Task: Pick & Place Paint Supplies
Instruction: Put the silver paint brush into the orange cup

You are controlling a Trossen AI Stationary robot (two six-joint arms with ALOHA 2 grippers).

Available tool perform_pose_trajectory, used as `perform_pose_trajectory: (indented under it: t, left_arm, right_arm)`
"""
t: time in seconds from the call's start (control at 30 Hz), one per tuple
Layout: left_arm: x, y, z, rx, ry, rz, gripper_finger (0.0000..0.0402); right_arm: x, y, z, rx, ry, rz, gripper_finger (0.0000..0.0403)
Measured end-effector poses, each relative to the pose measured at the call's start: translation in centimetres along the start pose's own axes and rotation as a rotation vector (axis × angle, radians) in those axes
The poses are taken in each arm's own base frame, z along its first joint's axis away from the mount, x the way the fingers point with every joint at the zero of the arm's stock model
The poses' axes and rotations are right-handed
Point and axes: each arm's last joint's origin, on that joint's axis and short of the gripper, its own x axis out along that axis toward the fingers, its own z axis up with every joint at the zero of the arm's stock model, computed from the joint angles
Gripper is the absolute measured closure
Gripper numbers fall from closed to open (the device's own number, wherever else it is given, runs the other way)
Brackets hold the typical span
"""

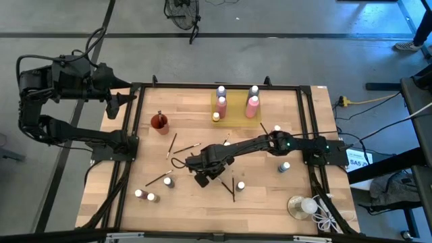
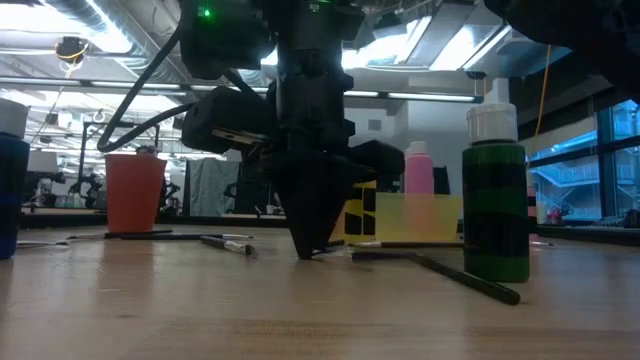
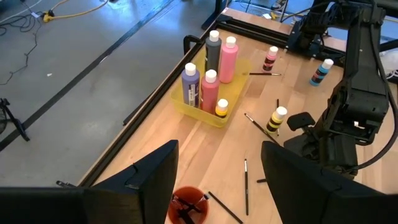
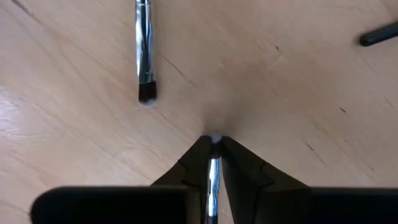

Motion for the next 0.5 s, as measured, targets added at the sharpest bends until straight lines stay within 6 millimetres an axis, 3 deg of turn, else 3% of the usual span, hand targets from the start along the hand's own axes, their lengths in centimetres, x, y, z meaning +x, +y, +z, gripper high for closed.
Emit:
perform_pose_trajectory:
  t: [0.5]
  left_arm:
    - [0.0,0.0,0.0,-0.008,0.0,0.0,0.0176]
  right_arm:
    - [0.25,0.0,-0.03,-0.032,0.016,0.0,0.034]
